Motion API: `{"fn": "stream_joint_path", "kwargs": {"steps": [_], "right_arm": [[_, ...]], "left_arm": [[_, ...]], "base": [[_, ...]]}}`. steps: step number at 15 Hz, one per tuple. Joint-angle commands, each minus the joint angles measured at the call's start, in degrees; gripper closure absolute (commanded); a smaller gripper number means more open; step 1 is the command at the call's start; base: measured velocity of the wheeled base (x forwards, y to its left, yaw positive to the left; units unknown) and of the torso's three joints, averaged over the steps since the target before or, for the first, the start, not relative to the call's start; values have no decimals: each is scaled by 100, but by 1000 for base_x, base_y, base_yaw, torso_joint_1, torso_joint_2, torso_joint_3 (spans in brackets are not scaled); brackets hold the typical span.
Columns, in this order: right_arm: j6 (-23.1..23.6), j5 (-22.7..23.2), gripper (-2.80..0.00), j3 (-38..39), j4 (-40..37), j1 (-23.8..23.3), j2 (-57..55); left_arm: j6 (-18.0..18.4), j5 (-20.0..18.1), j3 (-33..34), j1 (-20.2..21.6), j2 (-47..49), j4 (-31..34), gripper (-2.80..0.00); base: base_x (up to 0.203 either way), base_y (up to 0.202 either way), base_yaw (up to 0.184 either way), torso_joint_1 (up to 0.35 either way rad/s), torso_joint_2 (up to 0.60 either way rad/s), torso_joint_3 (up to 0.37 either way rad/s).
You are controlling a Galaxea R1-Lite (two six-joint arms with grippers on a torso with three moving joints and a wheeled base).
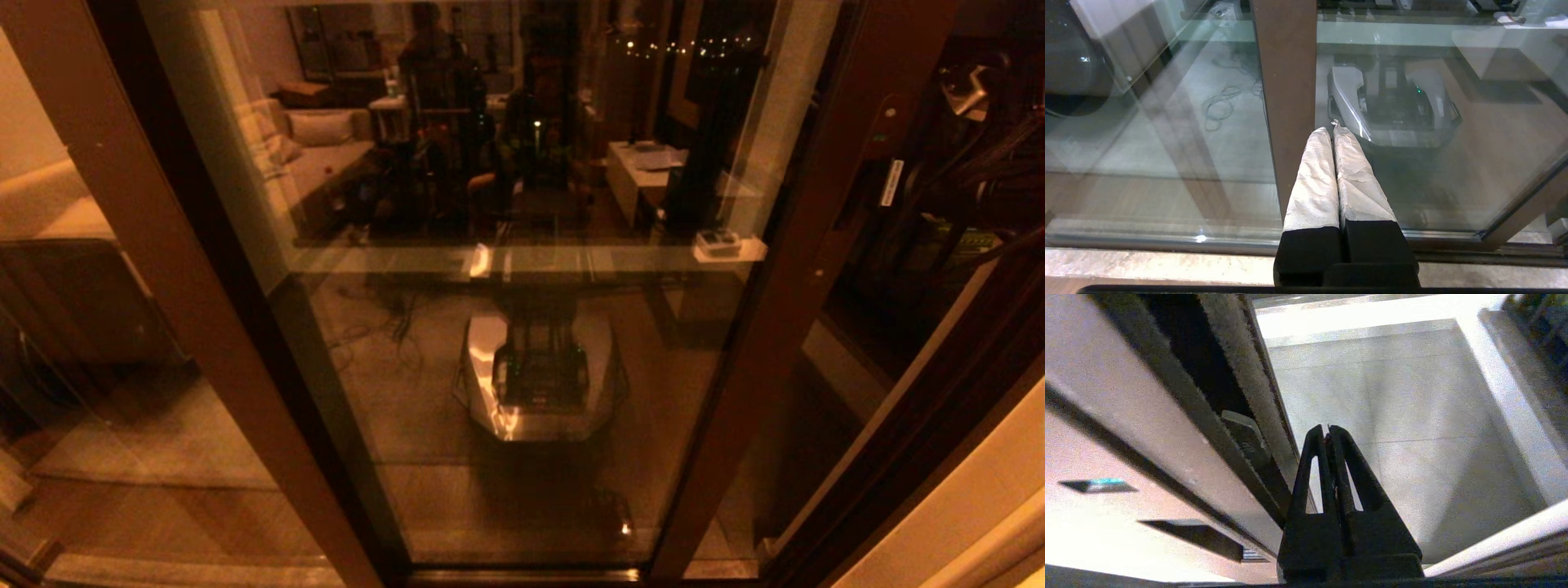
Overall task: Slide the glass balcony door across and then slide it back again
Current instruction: Open the slid door
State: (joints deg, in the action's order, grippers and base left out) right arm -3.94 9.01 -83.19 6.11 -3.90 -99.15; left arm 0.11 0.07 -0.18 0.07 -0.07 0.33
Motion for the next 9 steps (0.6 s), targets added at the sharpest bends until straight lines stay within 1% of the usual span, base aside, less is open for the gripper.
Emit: {"fn": "stream_joint_path", "kwargs": {"steps": [1, 6, 8, 9], "right_arm": [[-2, -4, 0, 22, 4, 56, 9], [-2, -4, 0, 12, 10, 134, -68], [-9, -13, 0, 14, 16, 296, -96], [-17, -89, 0, 21, 18, 389, -96]], "left_arm": [[-2, 1, 1, 1, -8, 2, 0], [-2, 1, 1, 1, -9, 2, 0], [-2, 1, 1, 1, -1, 2, 0], [-2, 1, 1, 1, -1, 2, 0]], "base": [[0, 0, 0, 0, 0, 0], [0, 0, 0, 0, 0, 0], [0, 0, 0, 0, 0, 0], [0, 0, 0, 0, 0, 0]]}}
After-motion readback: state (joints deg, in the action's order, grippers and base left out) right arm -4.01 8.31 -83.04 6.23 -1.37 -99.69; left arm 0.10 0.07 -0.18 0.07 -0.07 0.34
